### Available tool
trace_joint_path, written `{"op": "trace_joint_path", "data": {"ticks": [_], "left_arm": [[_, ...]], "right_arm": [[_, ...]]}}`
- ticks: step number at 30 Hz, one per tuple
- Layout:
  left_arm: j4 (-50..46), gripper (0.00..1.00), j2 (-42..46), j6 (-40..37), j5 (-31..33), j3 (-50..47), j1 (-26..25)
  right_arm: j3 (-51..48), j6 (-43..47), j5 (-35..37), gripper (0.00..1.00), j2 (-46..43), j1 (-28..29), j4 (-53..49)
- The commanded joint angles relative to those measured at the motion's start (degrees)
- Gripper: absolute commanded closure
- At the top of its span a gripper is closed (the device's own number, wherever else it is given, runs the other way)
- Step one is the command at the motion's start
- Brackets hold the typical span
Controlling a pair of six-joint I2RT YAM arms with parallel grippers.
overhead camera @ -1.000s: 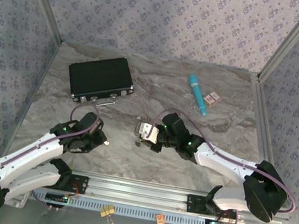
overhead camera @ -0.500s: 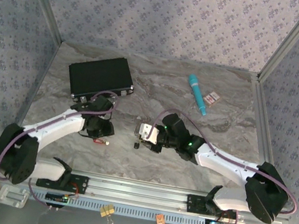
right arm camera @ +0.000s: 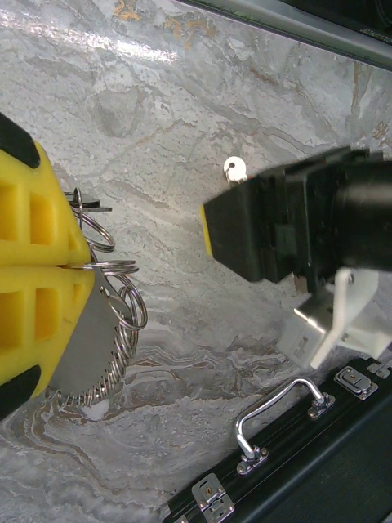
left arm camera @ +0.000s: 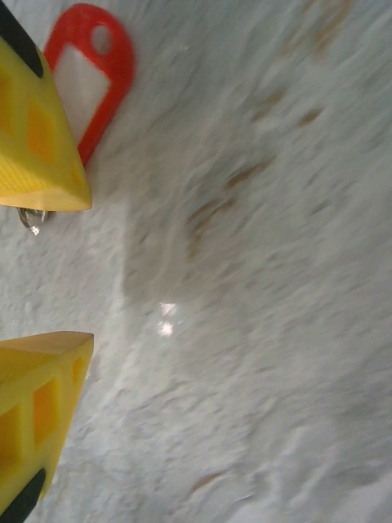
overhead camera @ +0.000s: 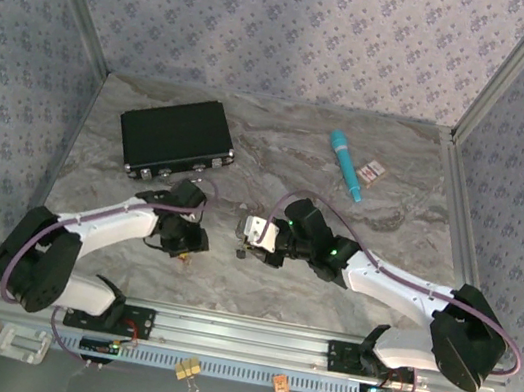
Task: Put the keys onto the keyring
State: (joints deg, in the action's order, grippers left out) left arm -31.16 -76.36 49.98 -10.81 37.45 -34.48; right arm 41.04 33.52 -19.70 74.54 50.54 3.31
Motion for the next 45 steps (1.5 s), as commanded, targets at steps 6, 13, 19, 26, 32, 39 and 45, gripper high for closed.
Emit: {"op": "trace_joint_path", "data": {"ticks": [6, 13, 19, 26, 32, 39, 45], "left_arm": [[-8.19, 0.55, 6.95, 7.35, 6.41, 1.55, -5.47], [-16.12, 0.57, 7.05, 8.88, 11.67, 3.94, -9.82], [-16.81, 0.59, 1.27, 10.38, 15.40, 6.38, -15.31], [-16.89, 0.62, -5.30, 8.65, 18.83, 8.90, -17.13], [-16.26, 0.64, -7.02, 8.51, 19.19, 8.67, -17.20], [-14.65, 0.66, -7.08, 9.65, 18.45, 6.00, -17.20], [-14.34, 0.77, -7.19, 9.92, 18.75, 5.00, -17.20]], "right_arm": [[0.36, 0.39, -0.09, 1.00, -1.25, 0.26, -0.15], [0.36, 0.36, -0.09, 1.00, -1.25, 0.33, -0.16], [0.44, 0.31, -0.07, 1.00, -1.16, 0.43, -0.29], [0.66, 0.41, -0.16, 1.00, -1.46, 0.43, -0.67], [0.62, 0.43, -0.08, 1.00, -1.62, 0.52, -0.90], [0.62, 0.50, -0.22, 1.00, -1.38, 0.52, -0.72], [0.60, 0.51, -0.20, 1.00, -1.42, 0.52, -0.81]]}}
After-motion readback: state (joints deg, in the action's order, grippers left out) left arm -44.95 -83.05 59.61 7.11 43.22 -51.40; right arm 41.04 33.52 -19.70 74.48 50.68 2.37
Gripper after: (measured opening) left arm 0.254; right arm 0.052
